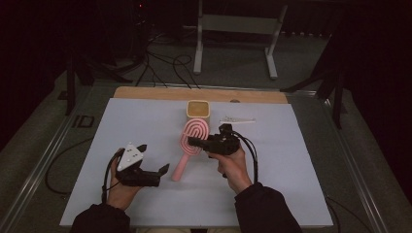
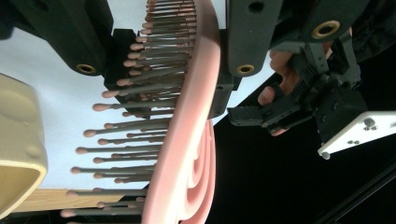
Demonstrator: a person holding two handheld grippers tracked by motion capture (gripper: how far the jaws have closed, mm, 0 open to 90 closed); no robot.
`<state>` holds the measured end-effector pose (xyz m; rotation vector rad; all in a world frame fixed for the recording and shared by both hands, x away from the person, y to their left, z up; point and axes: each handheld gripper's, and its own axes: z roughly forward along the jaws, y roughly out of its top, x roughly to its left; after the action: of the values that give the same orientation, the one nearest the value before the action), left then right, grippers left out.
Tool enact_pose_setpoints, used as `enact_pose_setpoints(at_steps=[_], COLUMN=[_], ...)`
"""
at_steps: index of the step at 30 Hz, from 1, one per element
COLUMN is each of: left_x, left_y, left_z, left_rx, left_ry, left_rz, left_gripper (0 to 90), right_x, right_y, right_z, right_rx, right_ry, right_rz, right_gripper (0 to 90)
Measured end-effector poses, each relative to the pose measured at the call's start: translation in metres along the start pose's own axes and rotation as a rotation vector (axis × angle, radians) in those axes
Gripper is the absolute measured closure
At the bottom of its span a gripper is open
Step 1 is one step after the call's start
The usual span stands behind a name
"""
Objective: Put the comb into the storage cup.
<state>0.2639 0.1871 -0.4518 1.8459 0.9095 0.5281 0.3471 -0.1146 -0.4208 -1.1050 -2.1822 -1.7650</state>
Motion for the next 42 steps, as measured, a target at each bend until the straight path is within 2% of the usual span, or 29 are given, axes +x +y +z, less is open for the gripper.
enact_pose_setpoints(at_steps=[9,14,18,21,28,42], left_x=[0.013,0.01,0.012,0.012,0.016,0.017], left_y=[-0.026,-0.046,-0.054,-0.056,-0.061,-0.063], left_z=[-0.025,-0.028,-0.028,-0.029,-0.028,-0.028], left_rx=[-0.058,-0.051,-0.053,-0.051,-0.054,-0.06], left_ry=[0.03,0.085,0.101,0.12,0.122,0.117], left_rz=[-0.065,-0.046,-0.043,-0.025,-0.052,-0.053], left_gripper=[0.1,0.1,0.1,0.1,0.2,0.1], right_x=[0.006,0.008,0.009,0.008,0.006,0.005], right_y=[0.006,0.01,0.012,0.014,0.017,0.023], right_z=[0.002,0.002,0.002,0.003,0.0,-0.001], right_rx=[-0.001,-0.002,-0.014,-0.016,-0.031,-0.042], right_ry=[0.005,-0.001,0.0,-0.001,-0.004,-0.003], right_rz=[-0.018,-0.022,-0.021,-0.024,-0.009,0.002], right_gripper=[63.5,63.5,63.5,63.5,63.5,63.4])
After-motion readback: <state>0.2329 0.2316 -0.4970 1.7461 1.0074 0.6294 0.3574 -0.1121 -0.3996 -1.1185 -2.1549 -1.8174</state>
